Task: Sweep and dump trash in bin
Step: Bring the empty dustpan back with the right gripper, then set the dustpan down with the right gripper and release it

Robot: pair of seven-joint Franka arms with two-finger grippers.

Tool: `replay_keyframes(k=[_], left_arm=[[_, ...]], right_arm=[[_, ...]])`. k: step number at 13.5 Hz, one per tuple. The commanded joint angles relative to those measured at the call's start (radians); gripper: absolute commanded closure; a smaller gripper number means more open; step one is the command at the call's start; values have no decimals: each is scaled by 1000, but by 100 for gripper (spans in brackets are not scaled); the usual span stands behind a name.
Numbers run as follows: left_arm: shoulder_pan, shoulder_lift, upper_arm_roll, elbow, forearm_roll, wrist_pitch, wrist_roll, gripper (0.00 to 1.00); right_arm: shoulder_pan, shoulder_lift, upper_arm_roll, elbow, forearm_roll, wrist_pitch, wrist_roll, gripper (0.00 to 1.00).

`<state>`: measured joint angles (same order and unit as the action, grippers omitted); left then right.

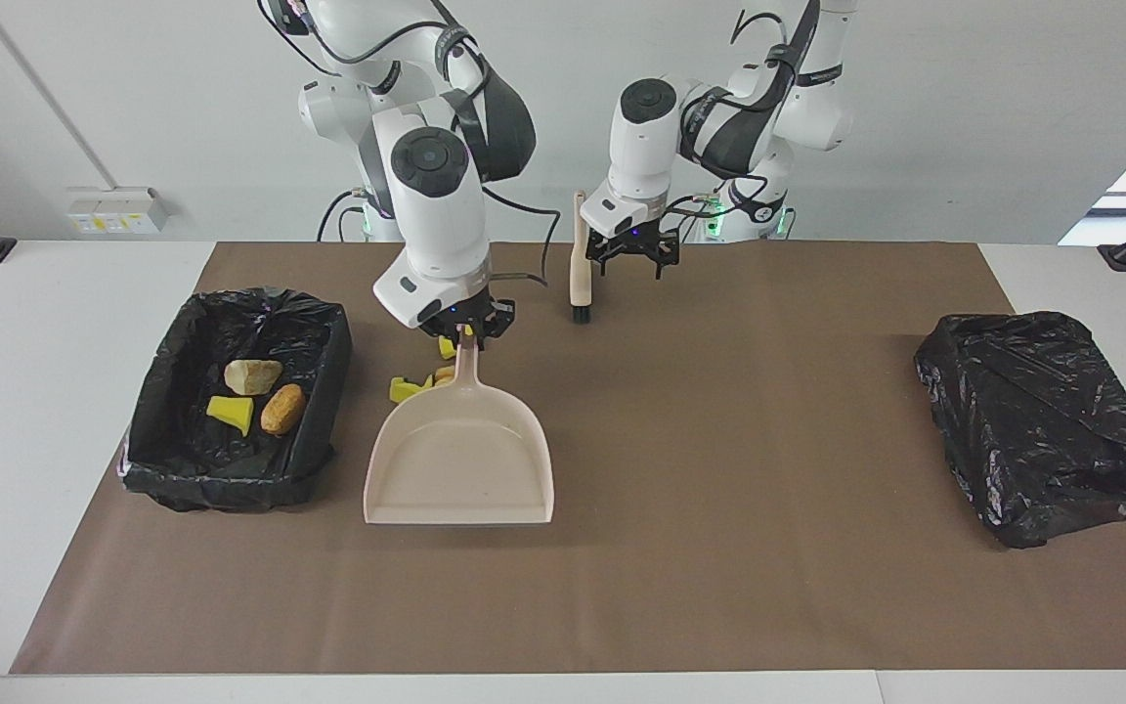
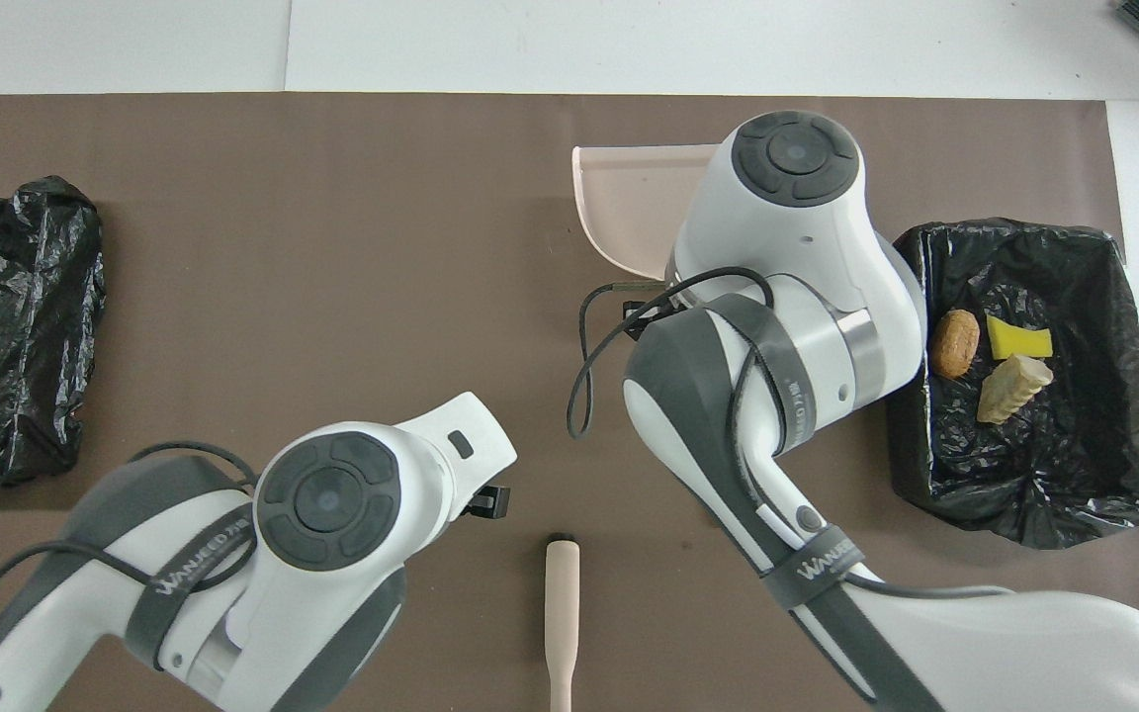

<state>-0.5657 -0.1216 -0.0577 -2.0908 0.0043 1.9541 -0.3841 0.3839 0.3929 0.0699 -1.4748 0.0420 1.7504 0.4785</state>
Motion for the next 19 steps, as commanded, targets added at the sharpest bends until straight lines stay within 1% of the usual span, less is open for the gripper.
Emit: replay_keyframes(k=[1,3,5,6,9,11,12,13,14,15,16,18,19], left_arm=[[91,2,-13,119,23,-102,111,0],[174,2,-11,200,23,-176,219,0],[242,2,-11,273,23,-251,322,0],[271,0,-11,306,23,-279,353,0],[340,13,-8,434,23,-391,431,0],[377,17,-8,477,22,-419,441,0],[388,17,-8,483,23,-431,441,0],[389,20,-5,485,19,-449,442,0],[389,23,-4,501,19,-463,442,0],[389,46,-2,540,17,-486,442,0],[389,74,-1,582,17,-524,442,0],[389,105,1,643,14,-569,447,0],[389,106,1,647,13,-575,449,0]], right_arm=[[55,69,-4,48,53,29,23,100],[96,115,-4,54,53,78,40,100],[131,150,-4,56,55,144,118,100],[148,161,-4,54,55,164,127,100],[151,164,-4,45,62,190,129,100],[162,188,-4,44,62,218,129,100],[152,193,-4,44,82,268,132,100],[148,193,-4,44,117,306,130,97],[150,193,-4,44,127,308,130,75],[150,193,-4,42,124,299,127,58],[150,192,-4,44,124,290,124,44],[148,192,-4,42,121,287,114,11],[150,190,-4,44,116,287,111,0]])
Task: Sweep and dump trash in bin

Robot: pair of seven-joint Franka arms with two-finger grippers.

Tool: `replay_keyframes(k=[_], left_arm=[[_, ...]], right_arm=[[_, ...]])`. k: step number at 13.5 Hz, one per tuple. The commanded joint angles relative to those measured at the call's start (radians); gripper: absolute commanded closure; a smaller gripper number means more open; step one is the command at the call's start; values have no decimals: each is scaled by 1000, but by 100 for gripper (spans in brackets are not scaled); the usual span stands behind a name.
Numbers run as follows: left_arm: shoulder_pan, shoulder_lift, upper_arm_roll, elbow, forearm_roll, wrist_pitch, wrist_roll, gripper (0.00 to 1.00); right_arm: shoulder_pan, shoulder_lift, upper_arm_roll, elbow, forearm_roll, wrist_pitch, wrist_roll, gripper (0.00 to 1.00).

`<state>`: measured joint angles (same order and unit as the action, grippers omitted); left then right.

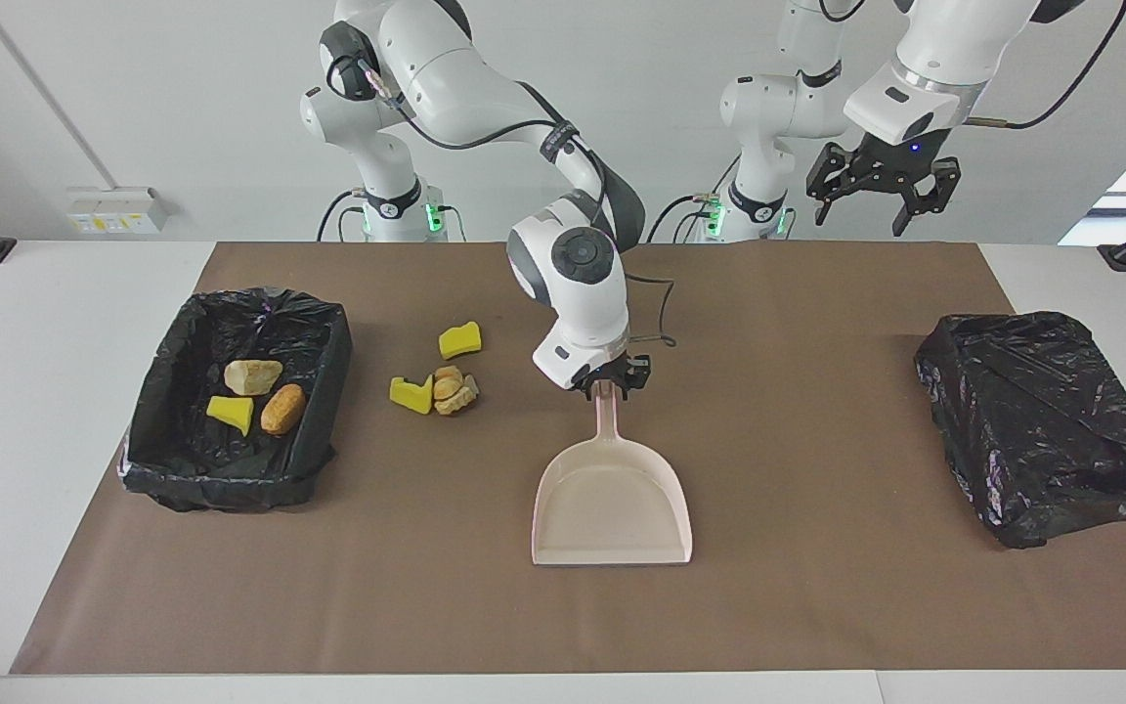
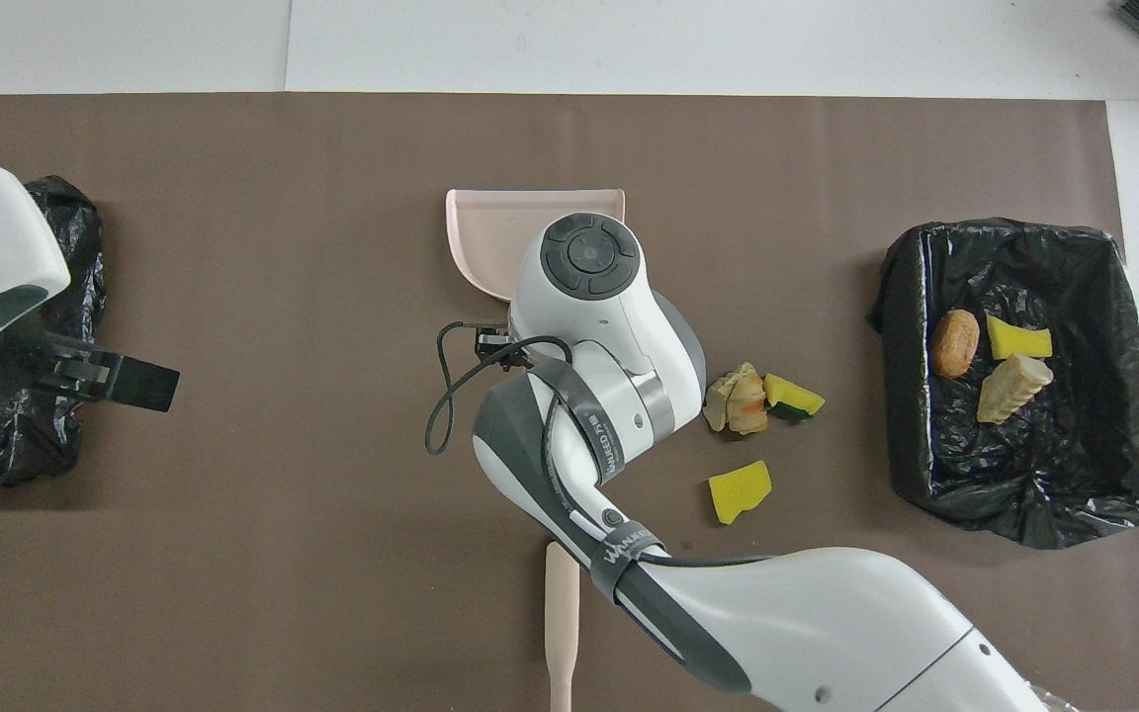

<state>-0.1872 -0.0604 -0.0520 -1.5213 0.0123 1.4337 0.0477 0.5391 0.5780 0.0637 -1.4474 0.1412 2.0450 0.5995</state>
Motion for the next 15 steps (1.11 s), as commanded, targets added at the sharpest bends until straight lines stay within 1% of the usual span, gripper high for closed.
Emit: replay_keyframes(k=[1,2,4,7,8,10,13,15], left_arm=[[11,45,-5,78,3,-56,17,0],[11,47,-5,78,2,-59,15,0],[12,40,0,76,2,-59,15,0],[47,33,4,75,-2,-58,17,0],[63,33,6,73,-5,-55,17,0],[72,31,6,70,-17,-53,17,0],[72,24,6,63,-17,-52,17,0],[72,24,6,63,-17,-52,17,0]], right_arm=[[-1,-9,2,12,15,-11,-9,0],[-2,-42,1,-5,20,-44,-10,0],[-28,-111,-2,-33,18,-165,-27,0],[-47,-295,1,-183,55,-196,-64,0],[-35,-369,-1,-252,79,-207,-53,0],[-9,-510,1,-397,89,-209,-20,0],[94,-639,1,-569,106,-178,148,0],[146,-731,1,-702,138,-142,200,0]])
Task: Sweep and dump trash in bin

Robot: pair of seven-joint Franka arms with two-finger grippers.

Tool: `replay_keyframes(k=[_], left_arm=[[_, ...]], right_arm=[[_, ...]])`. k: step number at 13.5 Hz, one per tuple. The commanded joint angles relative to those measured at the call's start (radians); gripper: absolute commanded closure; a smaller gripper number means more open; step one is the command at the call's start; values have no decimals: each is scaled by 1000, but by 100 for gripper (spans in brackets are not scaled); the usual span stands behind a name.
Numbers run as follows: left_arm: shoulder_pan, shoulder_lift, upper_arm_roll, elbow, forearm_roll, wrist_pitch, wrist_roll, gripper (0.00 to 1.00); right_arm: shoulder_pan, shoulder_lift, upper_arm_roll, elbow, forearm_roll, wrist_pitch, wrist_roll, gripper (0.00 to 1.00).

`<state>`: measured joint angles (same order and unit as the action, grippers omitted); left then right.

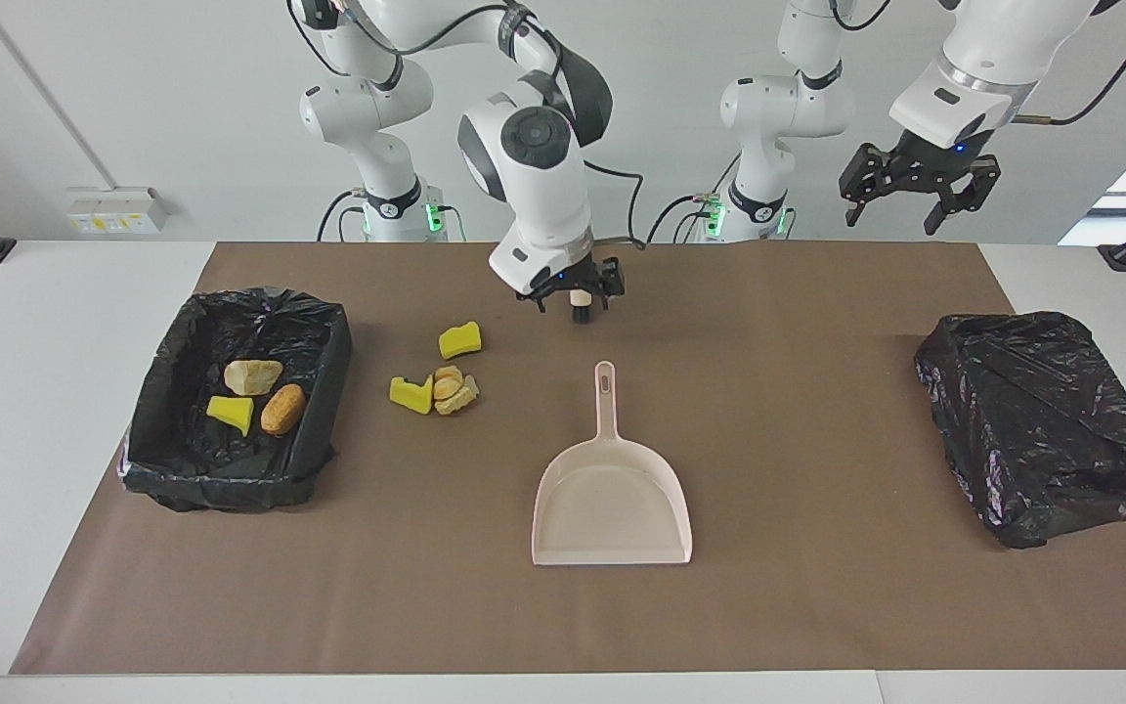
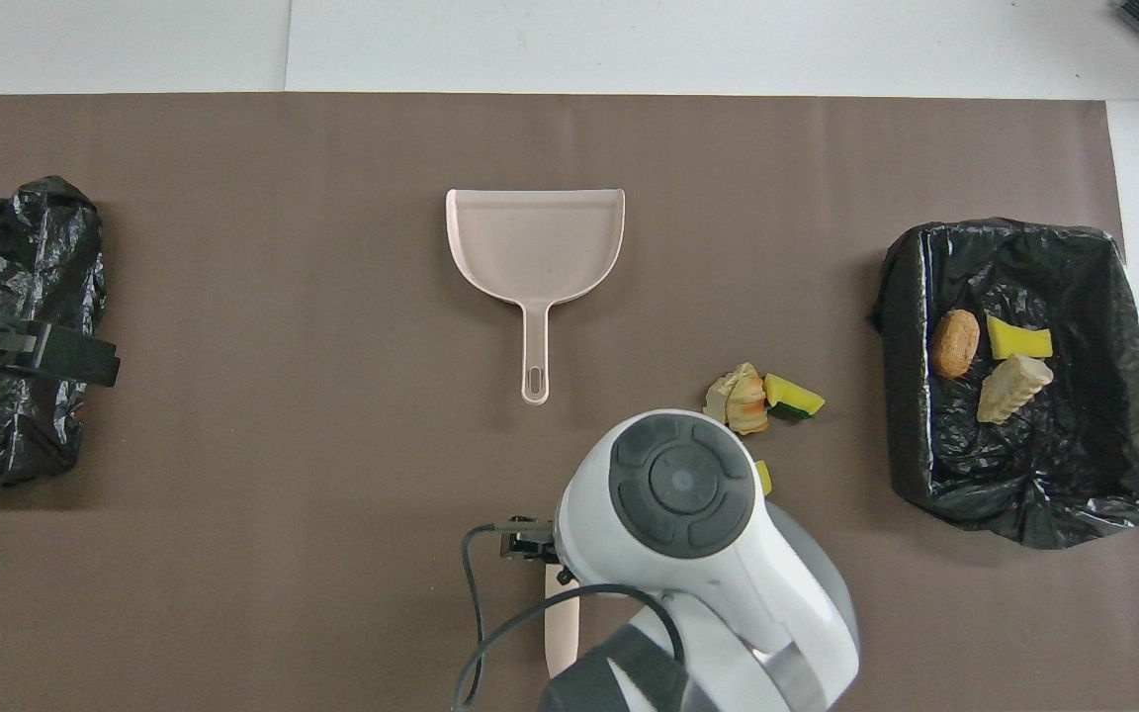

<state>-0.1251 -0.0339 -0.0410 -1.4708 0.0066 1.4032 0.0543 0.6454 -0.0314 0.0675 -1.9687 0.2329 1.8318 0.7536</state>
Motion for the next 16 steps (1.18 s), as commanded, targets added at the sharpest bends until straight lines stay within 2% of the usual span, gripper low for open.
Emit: replay_keyframes(k=[1,2,3,6,9,13,16], left_arm=[[10,-4,-5,12,-11,-23,10,0],[10,-4,-5,12,-11,-23,10,0],[10,-4,-5,12,-10,-24,7,0],[10,-9,-7,12,-10,-27,-4,0],[10,-12,-10,12,-10,-39,-7,0],[-11,-3,-25,-25,-16,84,-7,0],[-91,38,-25,-55,-22,201,-20,0]], right_arm=[[60,-177,-3,-262,75,111,47,0],[77,-226,-3,-336,97,151,58,0],[109,-240,-2,-386,101,181,81,0],[203,-234,-2,-482,103,317,118,0],[290,-191,-2,-533,137,447,153,0],[352,-188,-2,-610,141,539,181,0],[379,-186,-2,-642,177,590,188,0]])
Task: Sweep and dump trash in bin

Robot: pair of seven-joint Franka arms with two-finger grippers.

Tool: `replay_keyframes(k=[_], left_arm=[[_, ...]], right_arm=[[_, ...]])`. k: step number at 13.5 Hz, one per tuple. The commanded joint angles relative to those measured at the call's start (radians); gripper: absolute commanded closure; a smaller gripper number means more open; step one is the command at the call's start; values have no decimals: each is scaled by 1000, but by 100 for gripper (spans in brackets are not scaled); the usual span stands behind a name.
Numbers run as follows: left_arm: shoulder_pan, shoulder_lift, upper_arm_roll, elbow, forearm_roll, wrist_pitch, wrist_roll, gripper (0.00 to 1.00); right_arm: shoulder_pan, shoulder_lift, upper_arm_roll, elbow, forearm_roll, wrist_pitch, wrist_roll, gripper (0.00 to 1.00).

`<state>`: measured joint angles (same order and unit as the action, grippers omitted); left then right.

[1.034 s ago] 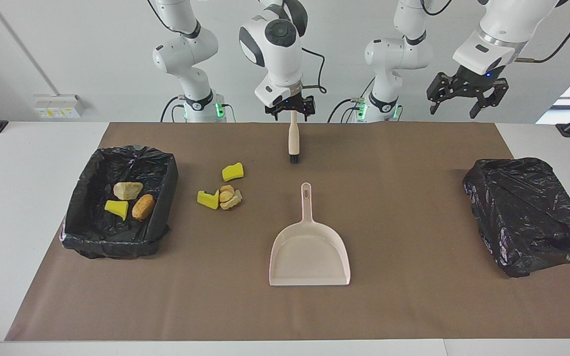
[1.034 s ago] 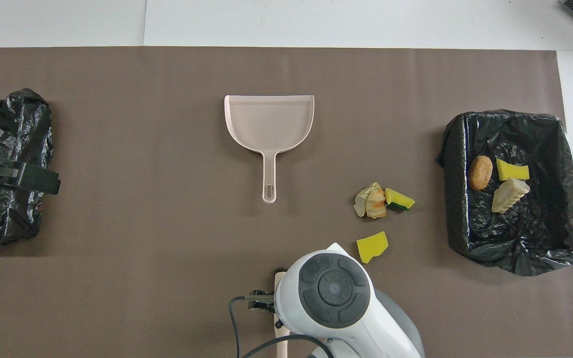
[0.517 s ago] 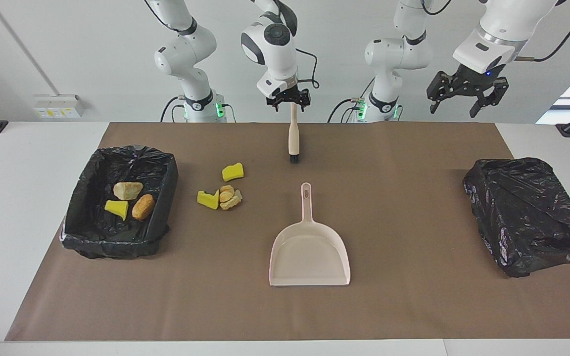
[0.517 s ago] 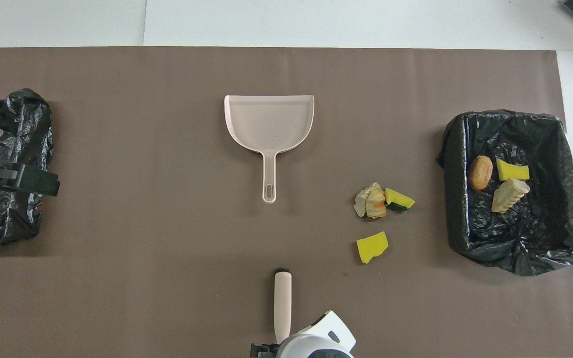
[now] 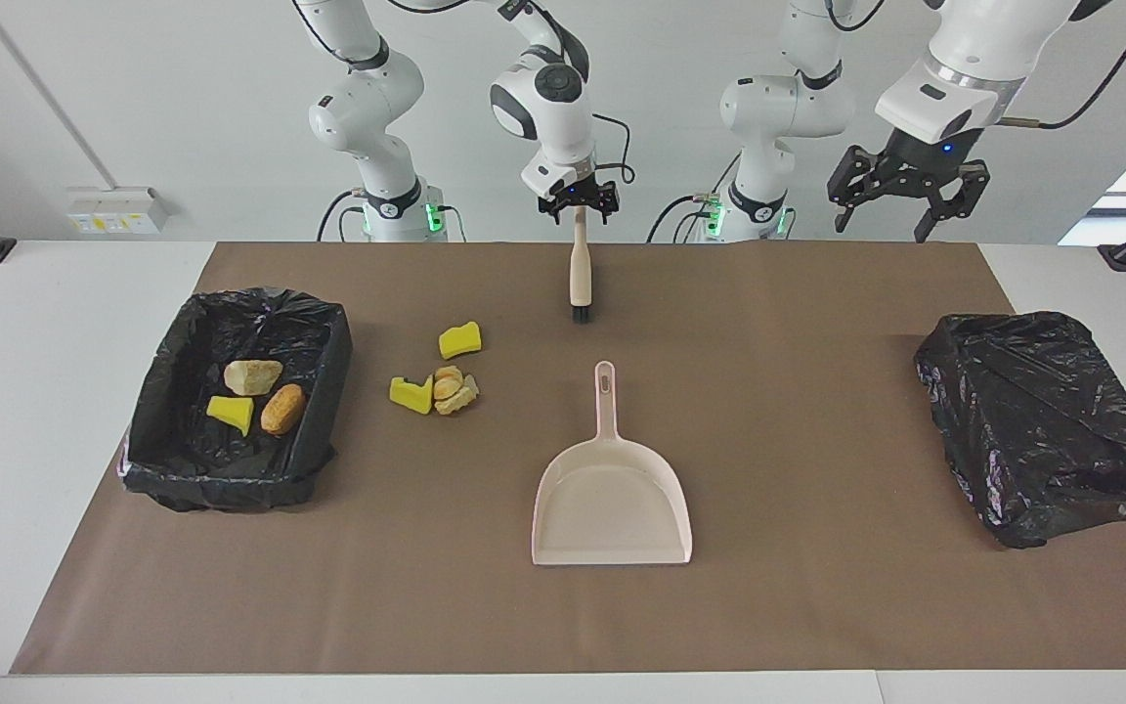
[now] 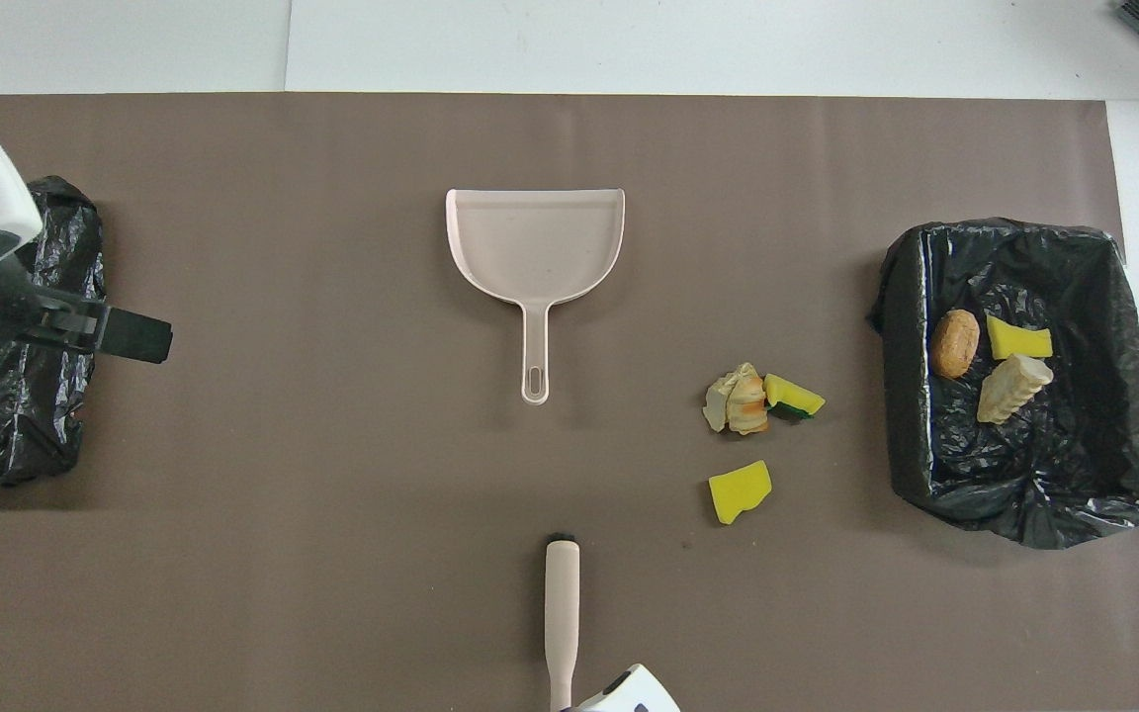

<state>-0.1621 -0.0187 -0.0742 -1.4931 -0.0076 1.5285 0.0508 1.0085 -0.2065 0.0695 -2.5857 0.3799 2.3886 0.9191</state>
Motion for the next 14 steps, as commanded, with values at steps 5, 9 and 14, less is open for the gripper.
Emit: replay_keyframes(k=[5,9,14], left_arm=[[-224,160,10,-73,-9,306,-150,0],[-348,282,10,-113,-6,496,-294,0],[-393,413,10,-113,0,679,-347,0]], right_arm=[[27,-11,-5,-24,30,23,12,72],[24,1,-5,-16,28,23,60,100],[-59,-86,-16,30,-36,-173,40,100]])
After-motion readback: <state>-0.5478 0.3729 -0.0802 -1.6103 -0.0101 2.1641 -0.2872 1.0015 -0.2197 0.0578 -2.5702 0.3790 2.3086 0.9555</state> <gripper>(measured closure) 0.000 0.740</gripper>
